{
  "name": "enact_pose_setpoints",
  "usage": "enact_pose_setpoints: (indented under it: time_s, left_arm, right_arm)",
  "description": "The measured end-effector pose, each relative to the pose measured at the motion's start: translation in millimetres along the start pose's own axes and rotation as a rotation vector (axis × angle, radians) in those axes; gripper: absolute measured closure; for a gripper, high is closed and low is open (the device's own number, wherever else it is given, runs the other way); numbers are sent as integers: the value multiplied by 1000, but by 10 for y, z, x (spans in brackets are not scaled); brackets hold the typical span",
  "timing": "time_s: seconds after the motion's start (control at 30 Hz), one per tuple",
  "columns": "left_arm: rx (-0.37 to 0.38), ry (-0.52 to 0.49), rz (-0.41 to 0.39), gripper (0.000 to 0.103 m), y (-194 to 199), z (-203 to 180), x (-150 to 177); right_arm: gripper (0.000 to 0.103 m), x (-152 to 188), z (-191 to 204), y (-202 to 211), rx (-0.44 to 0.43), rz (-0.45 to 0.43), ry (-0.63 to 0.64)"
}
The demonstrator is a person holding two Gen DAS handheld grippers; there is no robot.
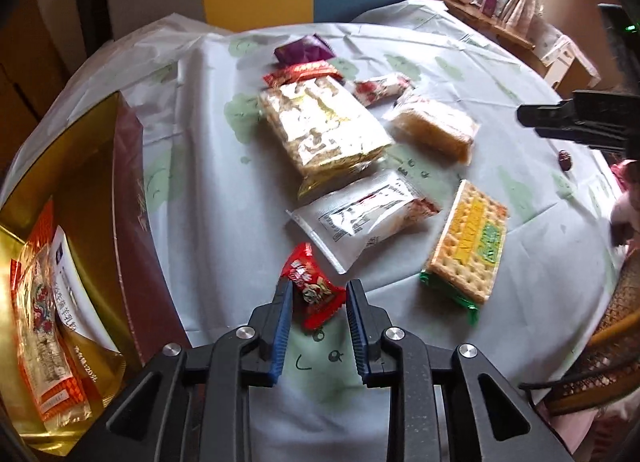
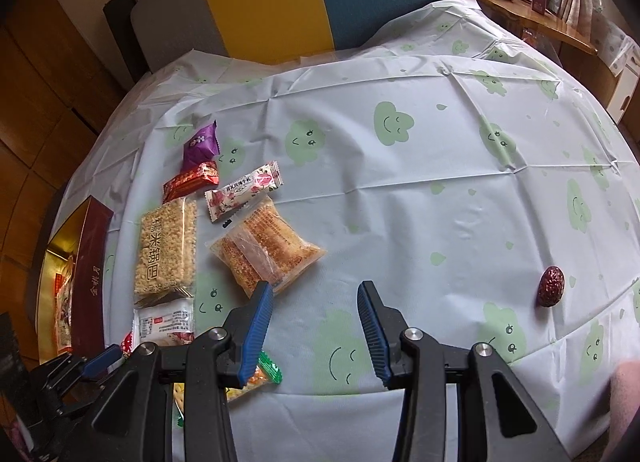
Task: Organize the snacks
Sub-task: 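Grasp the small red candy packet with the left tool, then drop the red packet in the box with left tool while right grasps yellow crackers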
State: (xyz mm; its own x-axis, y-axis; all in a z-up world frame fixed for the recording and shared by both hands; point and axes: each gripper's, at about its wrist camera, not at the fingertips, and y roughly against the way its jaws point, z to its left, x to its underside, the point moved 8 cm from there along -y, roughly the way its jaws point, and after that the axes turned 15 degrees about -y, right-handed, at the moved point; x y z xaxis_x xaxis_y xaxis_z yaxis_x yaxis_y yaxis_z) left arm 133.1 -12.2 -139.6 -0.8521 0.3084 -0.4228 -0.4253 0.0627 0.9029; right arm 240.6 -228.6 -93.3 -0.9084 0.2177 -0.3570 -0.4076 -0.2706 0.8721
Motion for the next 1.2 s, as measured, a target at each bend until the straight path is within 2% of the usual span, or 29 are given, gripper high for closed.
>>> enact_pose_setpoints:
  time_s: [0.1,0.17,0.47,0.53,0.63,0.8,0.9,1.1,1.13,1.2]
  left_arm:
    - [-4,-11,-6,77,-40,-33,-16]
    - [-5,-23,-25,84,-32,-66,-38]
    - [17,-59,-110,85,122,-317,151]
    - [2,-68,-120,85,115,-361,207]
    - [-17,-71,-138,85,127,-383,238]
    - [-4,-60,-151,85,112,-357,255]
    - [2,-55,-155,85,116,-355,270]
    - [15,-35,-171,85,124,-342,287]
    - [14,-35,-171,85,122,-342,283]
    - [19,-28,-176,85,123,-334,288]
  right_arm:
    - [58,-9,7,14,-4,-7,1]
    - [58,-13,10,20,-6,-9,1]
    - [58,23,53,-6,-18,18,24]
    - [58,80,94,-45,-45,63,28]
    - [58,217,146,-130,-112,177,8]
    - [58,418,223,-185,-197,303,-16]
    - [58,618,305,-207,-283,428,-49]
    - [56,972,412,-287,-223,522,-23]
    - [53,1006,450,-305,-224,525,-25]
    - [40,1041,536,-340,-204,511,-23]
